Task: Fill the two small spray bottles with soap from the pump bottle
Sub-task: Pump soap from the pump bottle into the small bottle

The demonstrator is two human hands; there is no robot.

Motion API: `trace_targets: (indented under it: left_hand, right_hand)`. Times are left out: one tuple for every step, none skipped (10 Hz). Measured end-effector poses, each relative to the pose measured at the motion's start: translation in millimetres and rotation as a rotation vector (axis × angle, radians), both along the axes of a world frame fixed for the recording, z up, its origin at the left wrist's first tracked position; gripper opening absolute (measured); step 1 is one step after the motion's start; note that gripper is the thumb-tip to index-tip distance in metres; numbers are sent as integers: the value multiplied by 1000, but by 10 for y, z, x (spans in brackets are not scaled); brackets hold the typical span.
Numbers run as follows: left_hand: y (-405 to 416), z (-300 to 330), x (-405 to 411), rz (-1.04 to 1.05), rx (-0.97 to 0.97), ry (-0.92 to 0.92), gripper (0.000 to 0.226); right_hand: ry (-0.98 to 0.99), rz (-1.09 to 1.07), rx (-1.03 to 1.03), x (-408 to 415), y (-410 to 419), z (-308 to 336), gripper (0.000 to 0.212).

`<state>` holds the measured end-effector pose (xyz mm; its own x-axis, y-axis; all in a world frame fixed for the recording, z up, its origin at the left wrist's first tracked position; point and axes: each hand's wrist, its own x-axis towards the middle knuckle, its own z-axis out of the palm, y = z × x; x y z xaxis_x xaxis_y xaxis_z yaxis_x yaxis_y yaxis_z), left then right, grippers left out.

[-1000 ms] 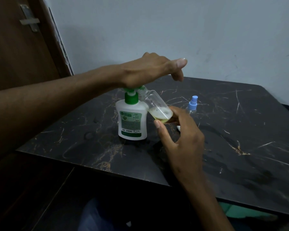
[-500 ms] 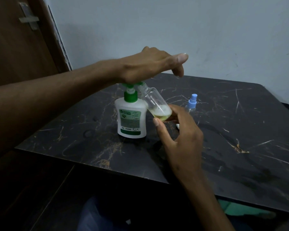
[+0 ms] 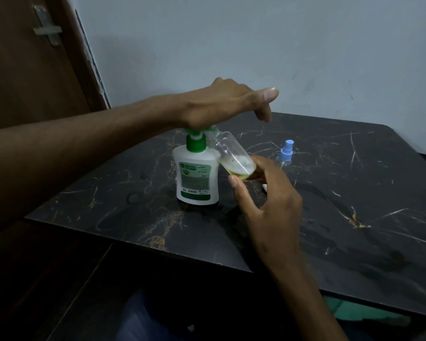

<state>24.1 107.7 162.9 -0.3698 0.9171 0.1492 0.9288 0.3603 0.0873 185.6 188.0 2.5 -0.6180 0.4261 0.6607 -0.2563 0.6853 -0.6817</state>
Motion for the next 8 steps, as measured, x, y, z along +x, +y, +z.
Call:
trace_targets:
  left_hand:
    - [-2, 2, 15, -28, 3, 31, 46]
    - [10, 40, 75, 28, -11, 31, 45]
    - [-49, 80, 117, -30, 23, -118, 54]
    - [-58, 70, 88, -50, 94, -242, 62]
    - [-44, 50, 65, -57, 118, -252, 63]
    - [-62, -2, 58, -61, 88, -259, 61]
    - [-56, 8, 52, -65, 89, -251, 61]
    - [-27, 47, 29, -51, 112, -262, 61]
  right_hand:
    - [-5, -4, 6, 11, -1, 0, 41]
    - [-9, -10, 9, 0, 1, -8, 40]
    - [3, -10, 8, 3, -7, -3, 39]
    - [10, -7, 11, 7, -13, 1, 38]
    - [-8, -10, 20, -9, 1, -17, 40]
    - [-8, -10, 22, -9, 3, -18, 41]
    - [1, -11, 24, 2, -2, -2, 40]
    - [4, -14, 24, -2, 4, -7, 38]
